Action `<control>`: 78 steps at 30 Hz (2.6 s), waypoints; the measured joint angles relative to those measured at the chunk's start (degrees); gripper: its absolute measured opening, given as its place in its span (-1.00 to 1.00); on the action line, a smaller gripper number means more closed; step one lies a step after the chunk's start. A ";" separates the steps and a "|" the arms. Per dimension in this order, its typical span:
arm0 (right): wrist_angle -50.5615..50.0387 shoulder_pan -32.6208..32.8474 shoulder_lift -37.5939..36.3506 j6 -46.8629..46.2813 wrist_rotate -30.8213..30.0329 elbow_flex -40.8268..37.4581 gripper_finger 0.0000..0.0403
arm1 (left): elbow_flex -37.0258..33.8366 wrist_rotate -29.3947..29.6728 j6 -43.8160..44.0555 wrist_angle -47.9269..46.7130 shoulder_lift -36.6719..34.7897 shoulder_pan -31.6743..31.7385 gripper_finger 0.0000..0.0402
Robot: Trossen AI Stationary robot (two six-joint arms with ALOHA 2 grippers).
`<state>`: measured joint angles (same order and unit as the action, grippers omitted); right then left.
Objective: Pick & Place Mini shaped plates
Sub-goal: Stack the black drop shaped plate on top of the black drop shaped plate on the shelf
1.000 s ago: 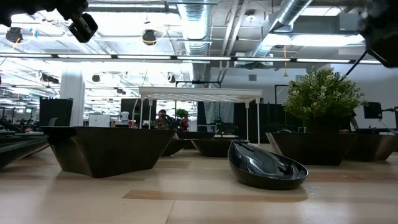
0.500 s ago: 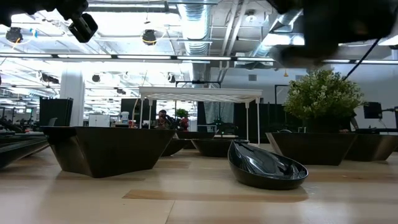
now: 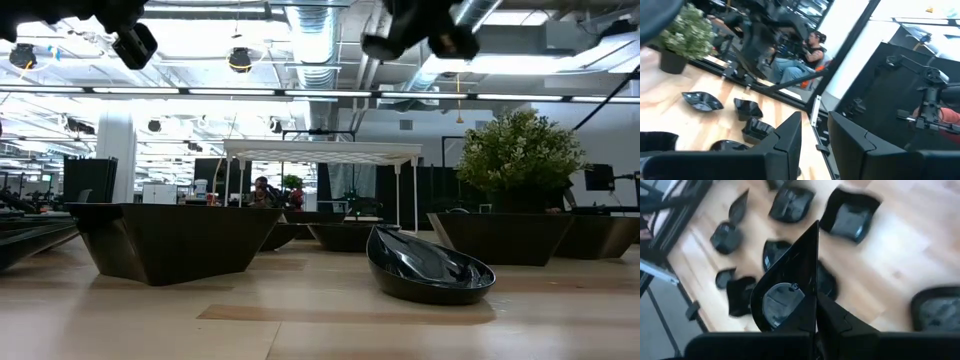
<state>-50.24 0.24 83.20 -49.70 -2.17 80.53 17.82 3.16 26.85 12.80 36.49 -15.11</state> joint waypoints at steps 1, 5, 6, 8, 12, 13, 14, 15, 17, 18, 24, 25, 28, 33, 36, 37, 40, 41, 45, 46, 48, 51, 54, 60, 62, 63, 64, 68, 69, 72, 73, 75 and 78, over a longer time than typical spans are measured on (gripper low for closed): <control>-0.46 -2.10 -0.17 1.67 1.18 0.00 -1.00 | 0.00 0.79 0.00 0.00 0.00 0.00 -0.52; -2.14 -10.29 -0.07 8.13 5.16 0.00 -1.00 | 0.00 4.42 0.00 0.09 0.02 0.09 -0.52; -2.24 -12.20 0.12 9.85 6.27 0.00 -1.00 | 0.00 5.36 0.00 0.09 0.02 0.09 -0.52; -2.10 -15.94 0.54 13.10 8.42 0.00 -1.00 | 0.00 7.55 -0.01 0.09 0.02 0.09 -0.52; -1.77 -23.04 0.41 18.02 9.98 0.00 -1.00 | 0.00 10.92 -0.93 0.09 0.02 0.11 -0.52; -1.87 -24.64 0.44 19.02 10.35 0.00 -1.00 | 0.00 11.49 -1.57 0.09 0.00 0.11 -0.52; -1.91 -26.28 0.46 19.96 11.16 0.00 -1.00 | 0.00 11.95 -2.28 0.09 0.01 0.11 -0.52; -1.98 -27.81 0.46 20.90 12.11 0.00 -1.00 | 0.00 12.38 -2.65 0.09 0.02 0.11 -0.52; -2.01 -30.70 0.44 22.92 13.88 0.00 -1.00 | 0.00 13.51 -2.75 0.10 0.01 0.11 -0.52; -2.01 -32.02 0.45 23.93 14.52 0.00 -1.00 | 0.00 13.90 -2.78 0.09 0.02 0.11 -0.52; -2.84 -39.68 0.55 27.19 17.40 1.20 -1.00 | 0.00 16.63 -2.82 0.09 0.01 0.11 -0.52; -2.97 -40.58 0.61 27.94 17.66 2.12 -1.00 | -0.02 17.08 -2.82 0.09 0.00 0.11 -0.52; -4.98 -42.06 2.66 30.40 17.71 6.99 -1.00 | 0.00 18.43 -2.82 0.11 0.02 0.11 -0.52; -14.25 -43.22 10.08 36.69 17.08 19.76 -1.00 | 0.00 20.00 -2.82 0.11 0.00 0.11 -0.52; -19.59 -43.16 15.81 40.73 16.07 26.70 -1.00 | 0.00 20.63 -2.79 0.11 0.02 0.10 -0.52; -21.68 -43.16 17.47 41.78 16.01 28.62 -1.00 | 0.00 20.81 -2.69 0.11 0.00 0.11 -0.52; -25.95 -43.14 21.61 45.19 16.02 32.68 -1.00 | 0.00 20.83 -2.64 0.11 0.02 0.11 -0.52; -27.07 -43.14 22.80 46.15 16.02 33.34 -1.00 | 0.00 20.83 -2.64 0.13 0.00 0.11 -0.52; -28.13 -43.07 25.45 47.31 16.02 34.23 -1.00 | 0.00 20.83 -2.62 0.13 0.00 0.11 -0.52; -28.15 -43.07 25.77 47.31 16.00 34.27 -1.00 | 0.00 20.83 -2.62 0.11 0.02 0.11 -0.52; -28.20 -43.07 26.44 47.31 15.87 34.27 -1.00 | 0.00 20.83 -2.62 0.11 0.01 0.11 -0.52; -28.20 -43.07 26.91 47.31 15.71 34.25 -1.00 | 0.00 20.83 -2.62 0.11 0.02 0.11 -0.52; -27.61 -43.07 26.77 47.01 15.65 34.27 -1.00 | 0.00 20.83 -2.60 0.09 0.02 0.11 -0.52; -27.52 -43.13 26.77 46.18 14.67 34.26 -1.00 | 0.00 20.83 -2.60 0.11 0.00 0.11 -0.52; -27.13 -43.03 26.77 45.99 13.68 33.77 -1.00 | 0.00 20.83 -2.60 0.11 0.02 0.11 -0.52; -27.20 -43.05 26.77 45.75 13.34 33.48 -1.00 | 0.00 20.83 -2.60 0.11 0.02 0.11 -0.52; -27.40 -43.05 26.78 45.74 13.20 33.19 -1.00 | 0.00 20.81 -2.60 0.11 0.00 0.11 -0.52; -27.20 -43.16 26.79 46.64 13.20 31.67 -1.00 | 0.00 20.82 -2.60 0.10 0.02 0.11 -0.52; -27.18 -43.16 26.82 46.70 13.20 31.63 -1.00 | 0.00 20.82 -2.60 0.11 0.01 0.11 -0.52; -26.06 -42.95 26.37 46.86 13.20 31.63 -1.00 | 0.00 20.81 -2.60 0.10 0.02 0.11 -0.52; -25.71 -42.81 26.20 46.89 13.12 31.63 -1.00 | 0.00 20.81 -2.60 0.11 0.00 0.11 -0.52; -25.25 -42.68 26.12 46.89 12.93 31.69 -1.00 | 0.00 20.81 -2.60 0.09 0.02 0.11 -0.52; -25.51 -42.74 26.18 46.85 12.76 31.67 -1.00 | 0.00 20.81 -2.59 0.11 0.00 0.11 -0.52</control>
<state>-75.75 -42.50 109.38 -2.85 10.59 112.20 17.82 23.97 24.26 12.91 36.49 -15.00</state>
